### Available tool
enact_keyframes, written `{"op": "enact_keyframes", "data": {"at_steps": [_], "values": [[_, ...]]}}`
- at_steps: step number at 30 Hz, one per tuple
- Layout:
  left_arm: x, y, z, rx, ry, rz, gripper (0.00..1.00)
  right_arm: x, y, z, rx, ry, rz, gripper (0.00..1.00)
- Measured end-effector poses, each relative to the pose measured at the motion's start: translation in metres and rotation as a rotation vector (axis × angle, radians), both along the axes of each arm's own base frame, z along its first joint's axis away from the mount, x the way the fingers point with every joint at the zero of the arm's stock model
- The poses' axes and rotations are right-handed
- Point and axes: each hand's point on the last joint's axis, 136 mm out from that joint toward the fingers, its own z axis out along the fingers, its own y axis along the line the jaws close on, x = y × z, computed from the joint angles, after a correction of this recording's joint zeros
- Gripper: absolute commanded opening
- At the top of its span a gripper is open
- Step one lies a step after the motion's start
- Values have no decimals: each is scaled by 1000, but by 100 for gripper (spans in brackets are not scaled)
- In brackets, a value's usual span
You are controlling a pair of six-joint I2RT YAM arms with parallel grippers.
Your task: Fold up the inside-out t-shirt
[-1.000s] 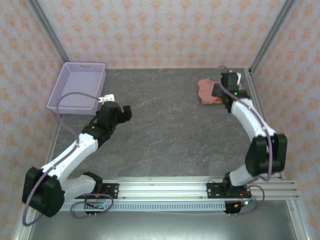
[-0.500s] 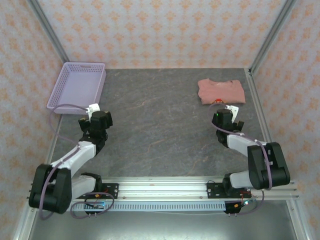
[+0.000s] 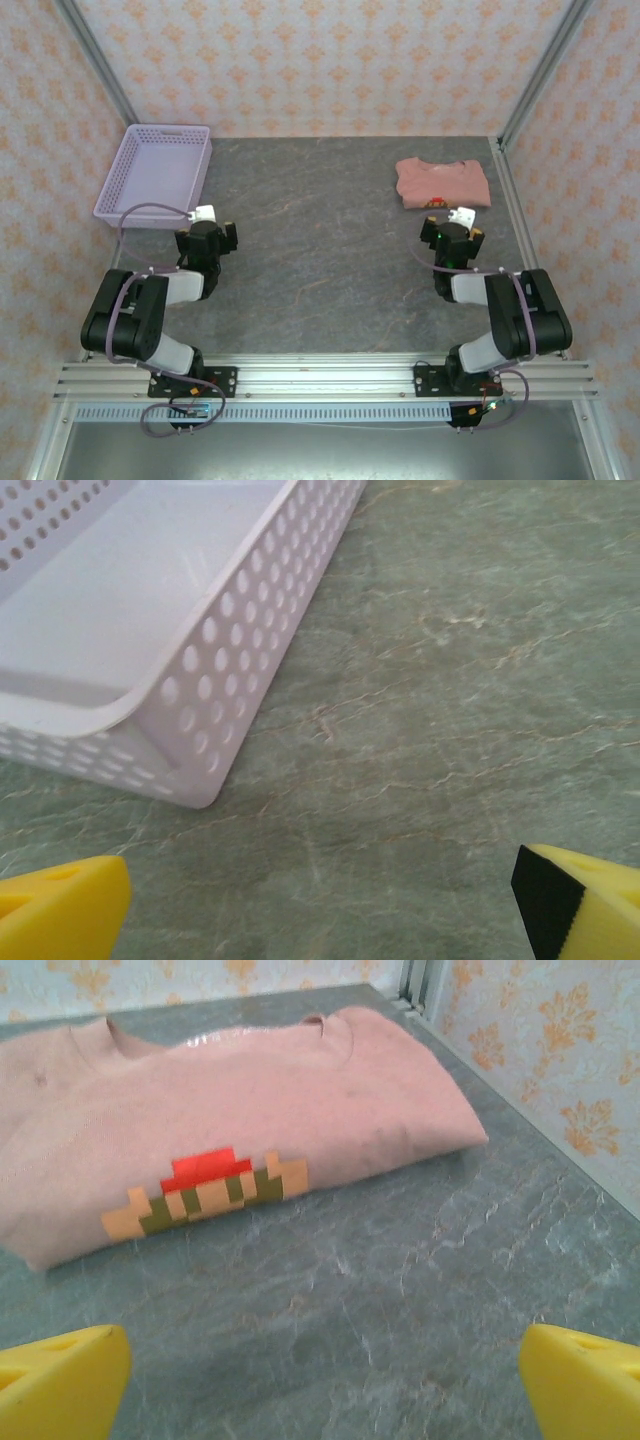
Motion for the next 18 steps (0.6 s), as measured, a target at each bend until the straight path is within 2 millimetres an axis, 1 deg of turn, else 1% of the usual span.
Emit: {"op": "enact_keyframes", "data": {"at_steps": [3,5,18], "values": [[4,-2,5,-10,-27,-14,100,1,-7,-8,11,16,-12,99],[5,-3,7,-14,-39,-19,100,2,-8,-8,19,13,-13,99],[8,-4,11,-17,-59,-22,100,3,-5,-8,36,11,6,99]]}}
